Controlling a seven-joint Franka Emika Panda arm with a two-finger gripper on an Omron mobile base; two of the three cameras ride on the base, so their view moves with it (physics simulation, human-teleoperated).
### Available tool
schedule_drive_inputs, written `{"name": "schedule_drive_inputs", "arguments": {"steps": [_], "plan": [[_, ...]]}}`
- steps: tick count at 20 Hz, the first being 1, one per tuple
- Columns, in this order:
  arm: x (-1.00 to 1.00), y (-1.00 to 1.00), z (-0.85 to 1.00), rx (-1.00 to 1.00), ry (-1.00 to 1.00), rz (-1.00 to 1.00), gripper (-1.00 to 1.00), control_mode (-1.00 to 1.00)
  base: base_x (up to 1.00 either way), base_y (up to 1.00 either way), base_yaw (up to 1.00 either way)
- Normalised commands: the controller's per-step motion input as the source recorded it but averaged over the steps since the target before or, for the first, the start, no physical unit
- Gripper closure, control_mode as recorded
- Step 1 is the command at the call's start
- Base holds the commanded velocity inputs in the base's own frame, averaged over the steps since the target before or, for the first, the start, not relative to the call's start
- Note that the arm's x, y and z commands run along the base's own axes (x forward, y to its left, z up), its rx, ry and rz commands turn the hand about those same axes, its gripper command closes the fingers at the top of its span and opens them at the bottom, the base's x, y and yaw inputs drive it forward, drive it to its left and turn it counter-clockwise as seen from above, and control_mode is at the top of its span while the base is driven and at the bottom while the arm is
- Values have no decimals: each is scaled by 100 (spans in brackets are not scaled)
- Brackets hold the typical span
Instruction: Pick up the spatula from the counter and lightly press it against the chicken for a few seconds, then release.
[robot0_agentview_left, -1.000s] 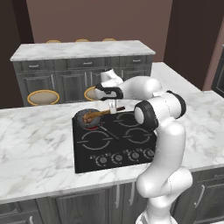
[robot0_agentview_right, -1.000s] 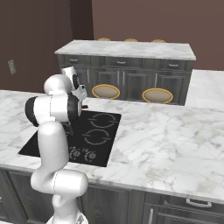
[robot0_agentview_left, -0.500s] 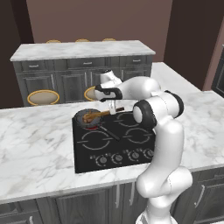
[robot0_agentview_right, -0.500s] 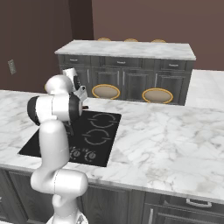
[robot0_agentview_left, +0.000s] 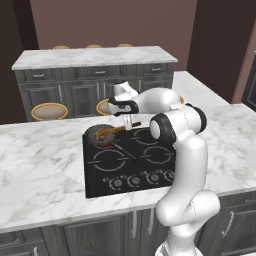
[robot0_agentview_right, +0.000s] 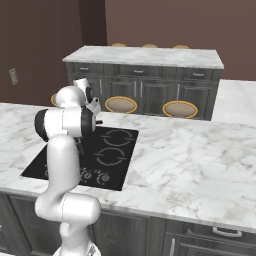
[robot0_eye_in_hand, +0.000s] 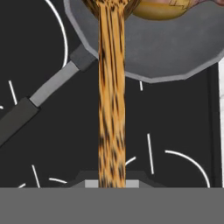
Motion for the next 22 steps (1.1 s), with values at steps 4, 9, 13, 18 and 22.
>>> {"name": "schedule_drive_inputs", "arguments": {"steps": [4,9,13,18,22], "plan": [[27,0,-10,0,0,1,100,-100,0,0,0],[22,0,-2,0,0,0,100,-100,0,0,0],[16,1,-5,0,0,0,100,-100,0,0,0],[3,2,-13,-1,0,0,100,-100,0,0,0],[0,0,-24,-2,2,0,100,-100,0,0,0]]}}
